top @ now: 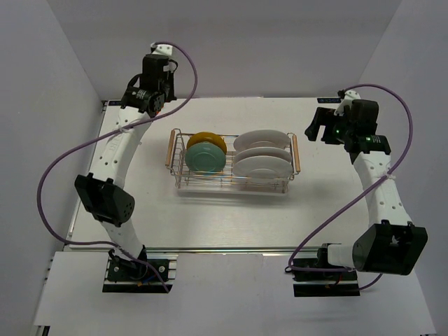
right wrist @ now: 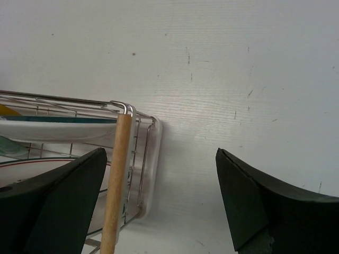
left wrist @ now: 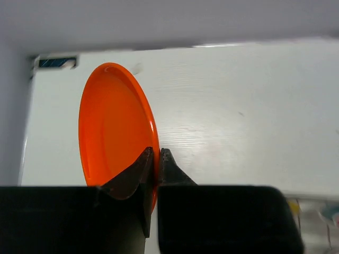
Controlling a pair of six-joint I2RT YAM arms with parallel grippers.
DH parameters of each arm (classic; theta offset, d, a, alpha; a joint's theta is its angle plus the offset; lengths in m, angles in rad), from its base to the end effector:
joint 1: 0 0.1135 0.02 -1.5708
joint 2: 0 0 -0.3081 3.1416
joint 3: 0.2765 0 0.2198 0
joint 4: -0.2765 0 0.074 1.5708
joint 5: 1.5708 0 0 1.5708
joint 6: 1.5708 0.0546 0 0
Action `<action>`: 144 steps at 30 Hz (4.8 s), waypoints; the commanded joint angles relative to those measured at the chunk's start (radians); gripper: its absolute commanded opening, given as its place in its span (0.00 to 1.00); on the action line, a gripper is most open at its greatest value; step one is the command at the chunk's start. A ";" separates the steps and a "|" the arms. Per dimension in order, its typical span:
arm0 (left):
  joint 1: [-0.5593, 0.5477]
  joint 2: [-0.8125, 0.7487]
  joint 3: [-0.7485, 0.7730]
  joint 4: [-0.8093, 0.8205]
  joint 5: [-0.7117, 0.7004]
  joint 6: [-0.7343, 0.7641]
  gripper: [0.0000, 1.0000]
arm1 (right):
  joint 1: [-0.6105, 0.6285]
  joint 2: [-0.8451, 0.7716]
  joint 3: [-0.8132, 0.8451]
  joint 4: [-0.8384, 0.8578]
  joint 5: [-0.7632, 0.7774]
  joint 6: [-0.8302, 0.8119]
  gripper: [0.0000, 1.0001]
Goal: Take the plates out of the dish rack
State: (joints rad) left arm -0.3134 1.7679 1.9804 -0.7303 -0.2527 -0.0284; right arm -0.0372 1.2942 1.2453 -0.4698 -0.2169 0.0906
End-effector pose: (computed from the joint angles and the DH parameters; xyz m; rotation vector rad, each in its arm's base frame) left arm 0.3701 -0.1056 0.4561 0.1424 2.0661 0.0544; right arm 0.2608 0.0020 0.3964 0.0016 2.0865 0.2589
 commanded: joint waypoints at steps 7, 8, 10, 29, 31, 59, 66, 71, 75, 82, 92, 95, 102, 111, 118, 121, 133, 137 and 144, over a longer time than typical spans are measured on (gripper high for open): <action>0.126 0.150 -0.087 -0.158 -0.495 -0.473 0.00 | -0.001 0.079 0.017 -0.021 0.125 0.054 0.89; 0.141 0.143 -0.132 -0.123 -0.481 -0.481 0.00 | 0.000 0.083 0.016 -0.023 0.128 0.054 0.89; 0.184 0.134 -0.243 -0.048 -0.444 -0.522 0.00 | -0.001 0.094 0.013 -0.020 0.126 0.052 0.89; 0.269 0.312 -0.371 -0.053 -0.319 -0.660 0.29 | 0.002 0.159 0.020 -0.053 0.169 0.060 0.89; 0.269 0.308 -0.379 -0.052 -0.307 -0.651 0.37 | 0.002 0.154 0.020 -0.052 0.172 0.060 0.89; 0.166 -0.054 -0.535 0.065 0.118 -0.458 0.98 | 0.006 0.071 -0.009 -0.053 0.143 0.052 0.89; 0.137 -0.128 -0.618 0.058 0.098 -0.479 0.98 | 0.003 0.050 -0.015 -0.046 0.179 0.047 0.89; 0.128 -0.180 -0.676 0.031 0.075 -0.519 0.98 | 0.005 0.054 -0.018 -0.041 0.169 0.044 0.89; 0.128 -0.248 -0.680 -0.004 0.006 -0.539 0.98 | 0.003 0.056 -0.018 -0.043 0.163 0.044 0.89; 0.140 -0.291 -0.562 -0.008 -0.062 -0.464 0.98 | 0.003 0.050 -0.012 -0.044 0.171 0.038 0.89; 0.120 -0.138 -0.229 0.071 1.077 0.207 0.98 | 0.002 0.042 -0.006 -0.046 0.171 -0.009 0.89; 0.109 -0.075 -0.163 0.026 1.141 0.297 0.98 | 0.002 0.047 -0.007 -0.046 0.160 -0.022 0.89; 0.080 0.177 0.161 -0.285 1.251 0.602 0.91 | 0.003 0.074 0.005 -0.050 0.100 -0.034 0.89; 0.071 0.285 0.141 -0.334 1.278 0.682 0.79 | 0.005 0.111 0.026 -0.066 0.110 -0.031 0.89; 0.053 0.330 0.112 -0.310 1.216 0.665 0.74 | 0.006 0.140 0.031 -0.069 0.045 -0.026 0.89; 0.053 0.343 0.112 -0.276 1.175 0.634 0.73 | 0.005 0.129 0.023 -0.060 0.053 -0.020 0.89; 0.043 0.381 0.069 -0.267 1.141 0.647 0.67 | 0.007 0.114 0.022 -0.055 0.018 -0.015 0.89; 0.043 0.380 0.061 -0.293 1.156 0.665 0.58 | 0.005 0.100 0.011 -0.041 0.010 -0.014 0.89; 0.043 0.366 0.054 -0.313 1.165 0.674 0.39 | 0.005 0.097 0.006 -0.038 0.002 -0.011 0.89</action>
State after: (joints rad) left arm -0.2626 2.1700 2.0415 -1.0077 0.8719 0.6380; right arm -0.0341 1.4227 1.2289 -0.5285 -0.1951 0.0731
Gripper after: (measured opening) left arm 0.409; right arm 0.889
